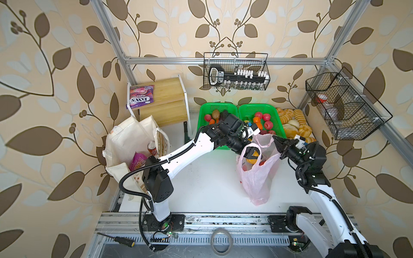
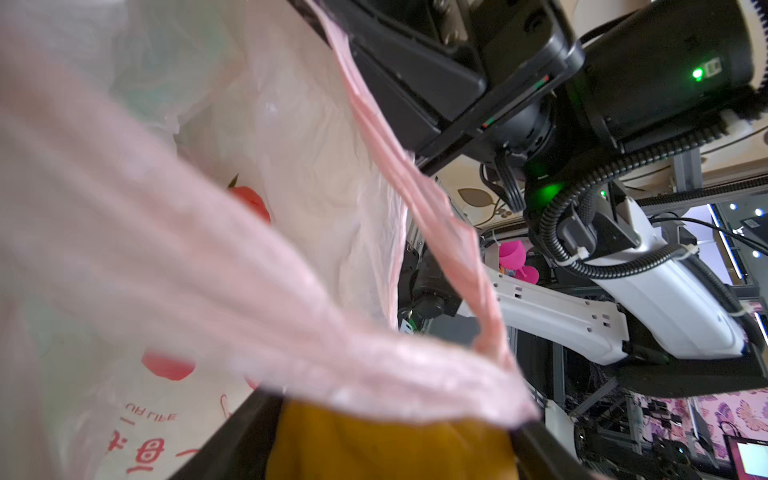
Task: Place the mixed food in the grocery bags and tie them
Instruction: 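Carry the yellow potato over the pink bag and release it inside, then withdraw the left gripper back to the vegetable basket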
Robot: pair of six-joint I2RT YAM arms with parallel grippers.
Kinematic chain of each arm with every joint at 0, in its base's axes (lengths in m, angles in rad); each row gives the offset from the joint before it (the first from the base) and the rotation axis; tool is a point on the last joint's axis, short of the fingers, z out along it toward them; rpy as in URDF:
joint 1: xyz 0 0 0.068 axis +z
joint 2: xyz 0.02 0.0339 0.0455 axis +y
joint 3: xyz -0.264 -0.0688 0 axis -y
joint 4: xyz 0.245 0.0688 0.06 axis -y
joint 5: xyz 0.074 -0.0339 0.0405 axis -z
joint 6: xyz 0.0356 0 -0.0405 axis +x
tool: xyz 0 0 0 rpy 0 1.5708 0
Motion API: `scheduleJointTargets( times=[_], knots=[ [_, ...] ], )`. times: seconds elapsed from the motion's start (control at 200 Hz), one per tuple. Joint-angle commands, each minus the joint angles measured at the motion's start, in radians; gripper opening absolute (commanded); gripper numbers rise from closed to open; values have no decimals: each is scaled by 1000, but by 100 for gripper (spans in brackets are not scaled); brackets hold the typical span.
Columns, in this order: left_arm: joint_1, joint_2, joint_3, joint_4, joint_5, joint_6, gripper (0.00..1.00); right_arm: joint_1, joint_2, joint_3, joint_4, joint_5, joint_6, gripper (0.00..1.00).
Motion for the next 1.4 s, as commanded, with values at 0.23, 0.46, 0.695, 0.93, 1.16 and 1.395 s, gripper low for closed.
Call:
scheduleJointTargets(
  times=[0.23,0.46,0.695,0.93,1.16,1.395],
  knots=[
    [-13,-47,-23,154,-128,-23,98,-2,-31,-12,21,14,66,0],
    [-12,-136,-55,174,-111,18,96,-2,-38,-14,7,16,58,0],
    [-12,-323,-170,196,-100,146,95,-5,-43,-17,-11,29,53,0],
    [-11,-543,-326,251,-338,209,98,-5,-47,-14,-14,38,54,0],
    [11,-645,-429,339,-615,162,99,-5,-49,-14,-17,38,52,0],
    [194,-494,-377,304,-568,-56,97,-5,-58,-20,-18,36,50,0]
  ],
)
